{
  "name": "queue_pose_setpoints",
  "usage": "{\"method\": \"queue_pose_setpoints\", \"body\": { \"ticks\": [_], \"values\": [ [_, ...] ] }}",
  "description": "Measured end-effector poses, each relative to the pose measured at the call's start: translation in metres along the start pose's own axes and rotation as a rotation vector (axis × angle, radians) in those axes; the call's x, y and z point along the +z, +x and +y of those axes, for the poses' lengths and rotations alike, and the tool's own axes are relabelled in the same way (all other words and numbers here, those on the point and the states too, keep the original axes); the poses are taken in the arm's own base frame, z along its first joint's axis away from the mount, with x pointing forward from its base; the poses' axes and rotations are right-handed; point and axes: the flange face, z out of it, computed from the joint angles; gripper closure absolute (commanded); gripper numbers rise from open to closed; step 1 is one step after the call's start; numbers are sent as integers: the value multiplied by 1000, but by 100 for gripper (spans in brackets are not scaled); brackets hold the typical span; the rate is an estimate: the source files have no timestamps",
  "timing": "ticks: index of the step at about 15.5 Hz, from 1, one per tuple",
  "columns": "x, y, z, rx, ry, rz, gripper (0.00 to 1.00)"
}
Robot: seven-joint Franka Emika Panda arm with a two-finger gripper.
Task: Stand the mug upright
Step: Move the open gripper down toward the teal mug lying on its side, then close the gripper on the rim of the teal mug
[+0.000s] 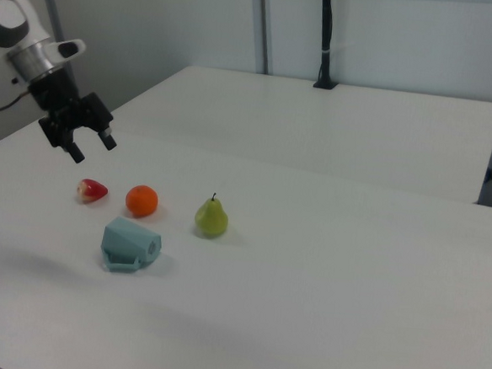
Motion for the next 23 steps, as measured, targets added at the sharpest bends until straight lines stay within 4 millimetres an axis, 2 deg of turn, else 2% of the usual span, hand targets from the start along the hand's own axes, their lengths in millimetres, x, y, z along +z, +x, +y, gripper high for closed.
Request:
{"method": "queue_pose_setpoints", "body": {
  "ticks": [4,7,9,14,18,20,23],
  "values": [
    [17,2,-60,7,-180,-12,0],
    [48,7,-101,22,-292,-25,0],
    [71,13,-121,31,-341,-27,0],
    [110,21,-145,45,-407,-34,0],
    [139,21,-173,64,-451,-30,2],
    [155,22,-178,88,-473,-35,4],
    [177,26,-177,140,-505,-39,22]
  ]
}}
